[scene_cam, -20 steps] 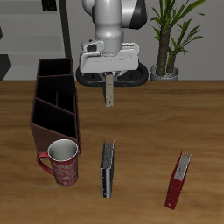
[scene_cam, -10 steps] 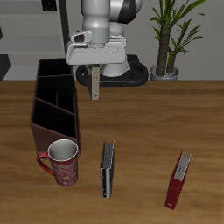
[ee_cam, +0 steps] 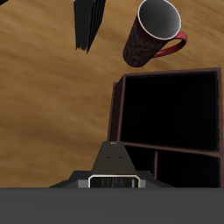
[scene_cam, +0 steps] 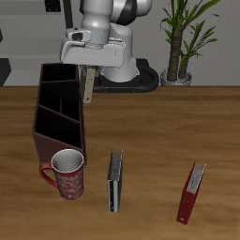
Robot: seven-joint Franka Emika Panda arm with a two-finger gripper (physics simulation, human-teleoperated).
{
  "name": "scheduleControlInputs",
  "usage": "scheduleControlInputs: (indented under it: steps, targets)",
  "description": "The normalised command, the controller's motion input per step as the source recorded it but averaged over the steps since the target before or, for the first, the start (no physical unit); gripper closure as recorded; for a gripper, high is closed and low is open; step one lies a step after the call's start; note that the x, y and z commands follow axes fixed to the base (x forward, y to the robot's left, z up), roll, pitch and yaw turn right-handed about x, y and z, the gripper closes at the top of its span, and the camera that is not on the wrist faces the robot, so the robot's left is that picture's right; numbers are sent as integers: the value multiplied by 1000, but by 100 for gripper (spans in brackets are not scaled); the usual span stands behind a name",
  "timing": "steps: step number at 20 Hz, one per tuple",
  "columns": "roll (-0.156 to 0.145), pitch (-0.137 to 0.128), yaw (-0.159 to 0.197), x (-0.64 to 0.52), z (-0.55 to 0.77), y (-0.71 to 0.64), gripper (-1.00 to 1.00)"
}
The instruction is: Place the yellow book into the right desk caddy's front compartment
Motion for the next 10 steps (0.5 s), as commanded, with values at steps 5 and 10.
scheduleControlInputs:
  steps: [5, 10]
  targets:
    - [-29, 6, -3, -158, -31, -131, 100]
    - [-53, -16, -5, -139, 102, -272, 100]
